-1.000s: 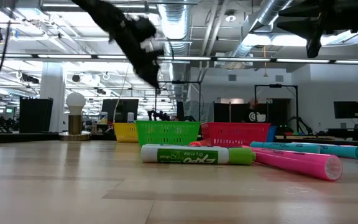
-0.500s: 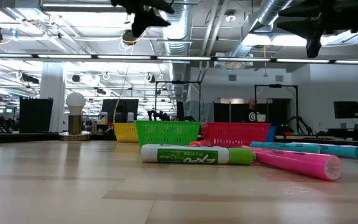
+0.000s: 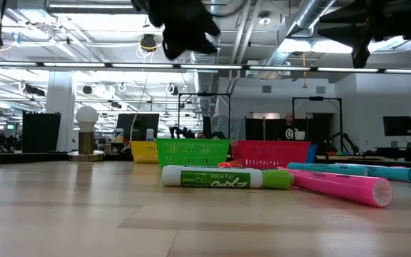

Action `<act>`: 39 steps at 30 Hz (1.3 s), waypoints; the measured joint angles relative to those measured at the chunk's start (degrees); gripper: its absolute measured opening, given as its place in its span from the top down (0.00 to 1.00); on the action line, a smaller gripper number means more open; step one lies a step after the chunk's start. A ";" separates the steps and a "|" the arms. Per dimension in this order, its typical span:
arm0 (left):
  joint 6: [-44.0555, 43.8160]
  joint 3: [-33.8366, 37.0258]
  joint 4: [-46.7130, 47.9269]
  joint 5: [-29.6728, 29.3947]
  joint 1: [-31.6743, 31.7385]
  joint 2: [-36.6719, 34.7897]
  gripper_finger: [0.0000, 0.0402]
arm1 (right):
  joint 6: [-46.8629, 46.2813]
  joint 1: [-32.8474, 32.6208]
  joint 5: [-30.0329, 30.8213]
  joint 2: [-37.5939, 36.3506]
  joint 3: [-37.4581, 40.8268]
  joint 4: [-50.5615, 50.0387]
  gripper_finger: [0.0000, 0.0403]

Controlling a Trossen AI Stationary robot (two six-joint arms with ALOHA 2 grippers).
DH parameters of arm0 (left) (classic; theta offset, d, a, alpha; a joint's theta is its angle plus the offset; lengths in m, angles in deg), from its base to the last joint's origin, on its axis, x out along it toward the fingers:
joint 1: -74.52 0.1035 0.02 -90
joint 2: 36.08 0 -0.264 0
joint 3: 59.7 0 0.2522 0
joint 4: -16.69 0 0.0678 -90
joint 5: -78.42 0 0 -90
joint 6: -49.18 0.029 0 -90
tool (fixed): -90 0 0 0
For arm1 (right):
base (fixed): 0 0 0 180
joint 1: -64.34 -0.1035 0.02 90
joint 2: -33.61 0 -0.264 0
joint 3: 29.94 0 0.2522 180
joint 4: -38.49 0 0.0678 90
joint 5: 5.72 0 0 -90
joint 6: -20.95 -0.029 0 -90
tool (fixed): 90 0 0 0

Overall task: Pick & Place Markers
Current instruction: Put the blue marker pen into the yellow bin

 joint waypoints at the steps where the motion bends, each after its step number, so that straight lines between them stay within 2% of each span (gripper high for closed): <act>1: 0.01 0.00 0.00 -0.02 -0.43 1.39 0.57 | 0.00 0.00 0.00 0.00 0.00 -0.28 0.73; 11: 0.21 0.00 -2.12 1.48 -2.39 12.36 0.57 | 0.00 -0.02 -0.13 0.00 0.00 -2.08 0.73; 15: 0.48 0.00 -3.35 1.54 -2.40 14.00 0.57 | 0.00 -0.02 -0.13 0.00 0.00 -2.75 0.73; 27: 8.92 0.02 -3.76 1.13 -2.42 17.97 0.57 | 0.00 -0.02 -0.11 0.00 0.00 -2.86 0.73; 39: 10.80 0.09 -3.79 0.59 -3.05 21.27 0.57 | 0.00 -0.02 -0.04 0.02 0.00 -2.80 0.73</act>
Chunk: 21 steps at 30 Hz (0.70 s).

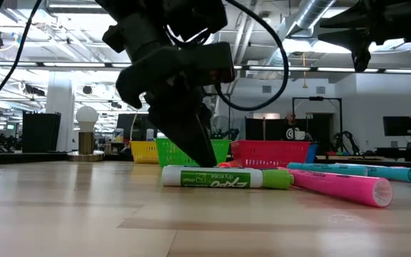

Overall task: Pick & Place Markers
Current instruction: Put the blue marker pen into the yellow bin

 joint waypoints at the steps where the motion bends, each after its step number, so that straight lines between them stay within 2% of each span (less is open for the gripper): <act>1: 0.00 0.00 0.06 -0.42 0.00 0.20 0.57 | 0.00 0.00 0.00 -0.01 0.00 0.00 0.73; 7: 0.01 0.00 0.12 -3.55 0.02 0.27 0.57 | 0.00 0.00 0.00 0.00 0.00 0.00 0.73; 16: 2.21 0.00 0.18 -4.20 -0.28 0.27 0.58 | 0.00 0.00 0.02 0.00 0.00 0.02 0.73; 21: 4.90 0.00 0.17 -4.21 -0.28 0.27 0.62 | 0.00 0.00 0.02 0.00 0.00 0.15 0.73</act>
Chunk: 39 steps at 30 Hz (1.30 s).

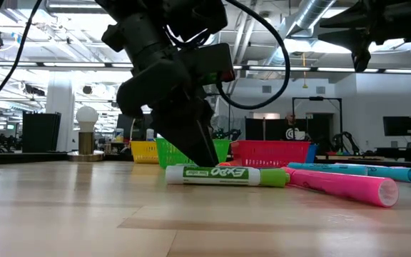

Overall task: Pick & Place Markers
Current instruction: Put the blue marker pen into the yellow bin

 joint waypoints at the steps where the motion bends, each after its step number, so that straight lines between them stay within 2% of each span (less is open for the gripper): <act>1: 0.41 0.00 0.00 0.00 0.06 0.00 0.63 | 0.00 0.00 0.00 0.00 0.00 0.00 0.73; 8: 1.09 0.03 -0.07 -0.02 0.35 0.00 0.69 | -0.02 0.00 0.00 0.00 0.00 0.00 0.73; 21: 1.04 2.56 -0.78 -0.24 0.35 -0.09 0.68 | -0.02 0.00 0.00 -0.01 0.00 0.02 0.73; 30: 0.88 2.58 -1.09 -0.43 0.36 -0.09 0.83 | -0.02 0.00 0.00 0.00 0.00 0.02 0.73; 39: 0.41 2.60 -0.90 -0.55 0.57 -0.35 0.82 | -0.04 0.00 0.00 0.00 0.00 0.02 0.73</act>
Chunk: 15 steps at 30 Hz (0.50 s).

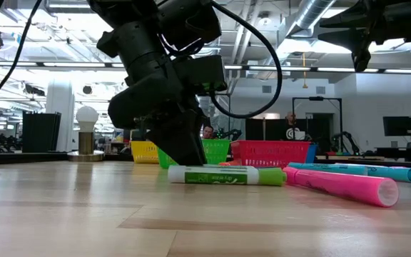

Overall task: Pick & Place Markers
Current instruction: Put the blue marker pen into the yellow bin

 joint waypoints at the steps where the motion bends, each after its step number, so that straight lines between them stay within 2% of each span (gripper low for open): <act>1: 0.00 0.04 0.08 0.00 0.00 -0.20 0.82 | 0.00 0.00 -0.01 0.00 0.00 0.00 0.73; 8: 0.00 0.06 0.12 0.10 0.13 -6.00 0.82 | 0.00 0.00 0.00 0.00 0.00 0.00 0.73; 15: -3.01 0.05 0.33 0.09 0.17 -16.92 0.82 | 0.00 0.00 0.00 0.00 0.00 0.02 0.73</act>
